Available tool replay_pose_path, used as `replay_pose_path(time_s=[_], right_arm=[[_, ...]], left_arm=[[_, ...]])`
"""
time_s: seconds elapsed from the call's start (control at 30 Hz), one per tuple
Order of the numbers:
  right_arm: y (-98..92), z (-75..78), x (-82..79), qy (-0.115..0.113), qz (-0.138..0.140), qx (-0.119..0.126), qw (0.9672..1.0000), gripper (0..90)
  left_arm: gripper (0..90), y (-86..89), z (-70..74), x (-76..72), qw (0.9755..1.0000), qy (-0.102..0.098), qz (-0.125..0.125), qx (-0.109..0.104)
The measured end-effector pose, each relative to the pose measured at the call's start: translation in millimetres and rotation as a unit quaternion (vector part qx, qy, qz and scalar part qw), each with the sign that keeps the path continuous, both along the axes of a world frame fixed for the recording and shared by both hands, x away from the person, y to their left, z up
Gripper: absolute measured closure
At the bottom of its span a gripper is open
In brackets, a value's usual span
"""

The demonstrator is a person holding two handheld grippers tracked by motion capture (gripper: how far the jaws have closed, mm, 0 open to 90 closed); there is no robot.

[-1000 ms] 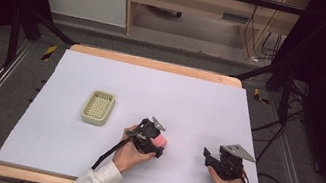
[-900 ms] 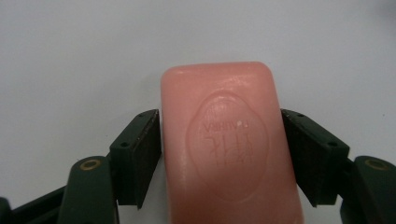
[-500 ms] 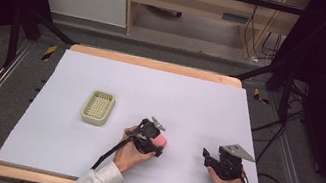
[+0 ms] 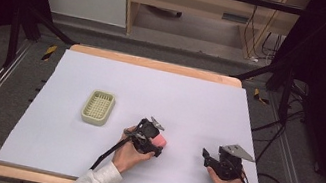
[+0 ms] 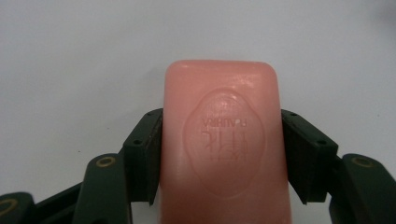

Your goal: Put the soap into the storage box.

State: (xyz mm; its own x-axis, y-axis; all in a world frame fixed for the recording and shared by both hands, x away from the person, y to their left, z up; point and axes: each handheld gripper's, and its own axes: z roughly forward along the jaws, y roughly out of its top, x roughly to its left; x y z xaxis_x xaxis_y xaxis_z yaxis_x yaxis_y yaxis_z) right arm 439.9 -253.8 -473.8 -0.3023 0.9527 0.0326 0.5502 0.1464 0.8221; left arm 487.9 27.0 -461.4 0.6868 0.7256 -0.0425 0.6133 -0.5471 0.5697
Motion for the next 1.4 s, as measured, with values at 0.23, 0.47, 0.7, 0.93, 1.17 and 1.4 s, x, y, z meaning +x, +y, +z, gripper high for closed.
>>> replay_pose_path(time_s=[0.23, 0.47, 0.7, 0.93, 1.17, 1.4], right_arm=[[0.1, 0.0, -0.2, 0.0, 0.0, -0.001, 1.0, 34.9], [0.2, 0.3, -0.3, 0.0, 0.0, 0.002, 1.0, 34.9], [0.0, 0.3, -0.2, -0.001, 0.0, 0.0, 1.0, 35.1], [0.0, 0.6, -0.5, -0.001, -0.001, 0.001, 1.0, 36.4], [-0.2, 0.4, -0.3, -0.001, -0.003, -0.001, 1.0, 36.6], [-0.2, 0.3, -0.3, -0.001, -0.003, -0.001, 1.0, 36.6]], left_arm=[[37.1, 5.6, 6.7, -3.3, 1.0, -0.004, -0.005, -0.004], [37.1, 20.1, 15.9, -6.6, 0.9999, -0.012, -0.005, -0.01], [37.1, 37.1, 22.7, -7.2, 0.9997, -0.018, 0.007, -0.018], [37.1, 52.0, 29.5, -6.8, 0.9993, -0.021, 0.016, -0.025], [37.1, 61.8, 34.3, -6.7, 0.9991, -0.026, 0.026, -0.022], [37.1, 71.3, 39.3, -6.9, 0.9989, -0.03, 0.03, -0.023]])
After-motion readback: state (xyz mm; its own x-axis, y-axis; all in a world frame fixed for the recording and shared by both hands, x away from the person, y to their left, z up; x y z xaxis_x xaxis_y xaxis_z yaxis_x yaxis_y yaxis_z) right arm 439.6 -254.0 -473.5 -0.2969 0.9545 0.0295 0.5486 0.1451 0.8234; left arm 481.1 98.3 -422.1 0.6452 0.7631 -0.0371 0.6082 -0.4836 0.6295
